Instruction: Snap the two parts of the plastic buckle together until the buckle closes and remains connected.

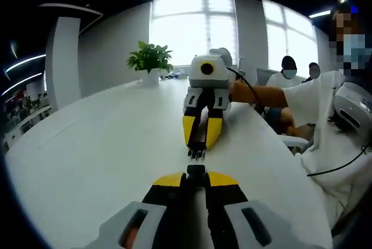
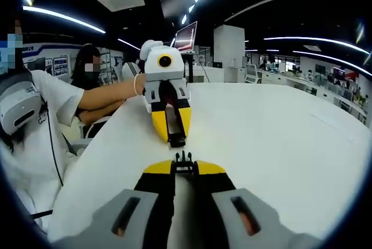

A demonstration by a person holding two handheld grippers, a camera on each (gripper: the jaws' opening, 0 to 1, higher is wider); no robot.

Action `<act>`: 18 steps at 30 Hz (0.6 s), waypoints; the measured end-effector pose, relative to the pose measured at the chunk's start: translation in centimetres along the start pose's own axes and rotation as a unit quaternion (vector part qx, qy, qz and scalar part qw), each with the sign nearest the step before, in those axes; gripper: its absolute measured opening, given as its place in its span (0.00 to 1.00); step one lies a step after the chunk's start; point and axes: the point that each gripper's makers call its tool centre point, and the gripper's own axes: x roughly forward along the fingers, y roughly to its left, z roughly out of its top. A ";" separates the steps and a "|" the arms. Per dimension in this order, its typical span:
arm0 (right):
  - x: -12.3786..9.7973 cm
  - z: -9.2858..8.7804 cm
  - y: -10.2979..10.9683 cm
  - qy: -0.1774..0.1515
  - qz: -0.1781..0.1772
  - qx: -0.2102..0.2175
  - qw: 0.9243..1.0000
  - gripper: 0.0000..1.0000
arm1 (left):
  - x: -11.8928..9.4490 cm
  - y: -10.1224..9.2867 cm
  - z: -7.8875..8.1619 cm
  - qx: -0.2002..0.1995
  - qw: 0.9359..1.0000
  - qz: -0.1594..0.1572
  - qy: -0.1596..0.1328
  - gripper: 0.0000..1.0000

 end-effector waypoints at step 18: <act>0.7 0.2 0.8 0.005 0.014 -0.004 1.000 0.11 | 0.6 -0.2 0.1 0.014 1.000 -0.008 0.010 0.12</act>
